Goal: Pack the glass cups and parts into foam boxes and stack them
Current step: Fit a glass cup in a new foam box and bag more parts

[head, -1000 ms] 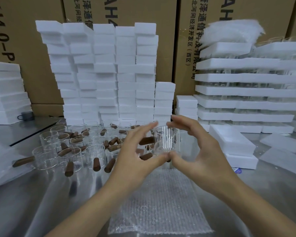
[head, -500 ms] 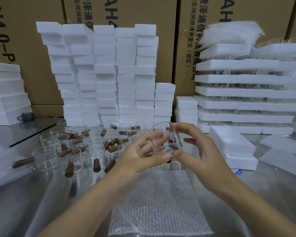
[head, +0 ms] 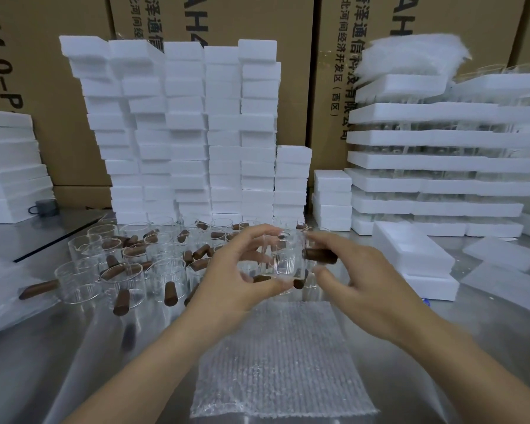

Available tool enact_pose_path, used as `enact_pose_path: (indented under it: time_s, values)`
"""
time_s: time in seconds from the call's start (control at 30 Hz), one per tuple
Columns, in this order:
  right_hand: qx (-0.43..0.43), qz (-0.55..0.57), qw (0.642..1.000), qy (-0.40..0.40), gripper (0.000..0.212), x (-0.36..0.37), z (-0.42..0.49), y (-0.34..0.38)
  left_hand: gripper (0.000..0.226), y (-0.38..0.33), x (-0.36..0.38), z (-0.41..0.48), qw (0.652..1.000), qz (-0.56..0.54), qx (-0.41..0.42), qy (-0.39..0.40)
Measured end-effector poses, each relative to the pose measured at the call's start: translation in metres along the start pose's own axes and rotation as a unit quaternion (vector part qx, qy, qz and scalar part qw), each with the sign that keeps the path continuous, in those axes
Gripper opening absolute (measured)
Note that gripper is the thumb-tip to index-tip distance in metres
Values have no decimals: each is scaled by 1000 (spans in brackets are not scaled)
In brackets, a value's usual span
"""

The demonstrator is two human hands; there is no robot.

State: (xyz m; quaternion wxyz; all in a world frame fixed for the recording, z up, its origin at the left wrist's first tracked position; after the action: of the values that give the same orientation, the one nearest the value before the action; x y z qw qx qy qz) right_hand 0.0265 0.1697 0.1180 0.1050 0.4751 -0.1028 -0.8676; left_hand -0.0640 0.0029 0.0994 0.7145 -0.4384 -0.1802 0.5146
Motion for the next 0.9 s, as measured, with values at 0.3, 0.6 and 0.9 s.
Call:
enact_pose_path:
  time_s: [0.3, 0.6, 0.9]
  values:
    - [117, 59, 989, -72, 16, -2, 8, -46, 64, -5, 3, -14, 993, 109, 12, -42]
    - [299, 426, 850, -87, 21, 14, -3, -78, 37, 20, 87, -55, 903, 343, -25, 257]
    - [159, 401, 900, -61, 24, 1, 7, -36, 16, -13, 1, -3, 999, -39, -23, -24]
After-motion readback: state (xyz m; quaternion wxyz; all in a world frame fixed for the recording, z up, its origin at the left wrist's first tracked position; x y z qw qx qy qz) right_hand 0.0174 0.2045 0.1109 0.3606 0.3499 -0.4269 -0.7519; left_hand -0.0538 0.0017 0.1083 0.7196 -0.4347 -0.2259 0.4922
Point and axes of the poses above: each hand's wrist, its own z-axis towards the middle knuckle, its own x-axis out of the palm, y = z × x, the point moved 10 cm from there along z, towards the middle knuckle, and after that the axes turned 10 degrees about -z, right-handed, at the moved point
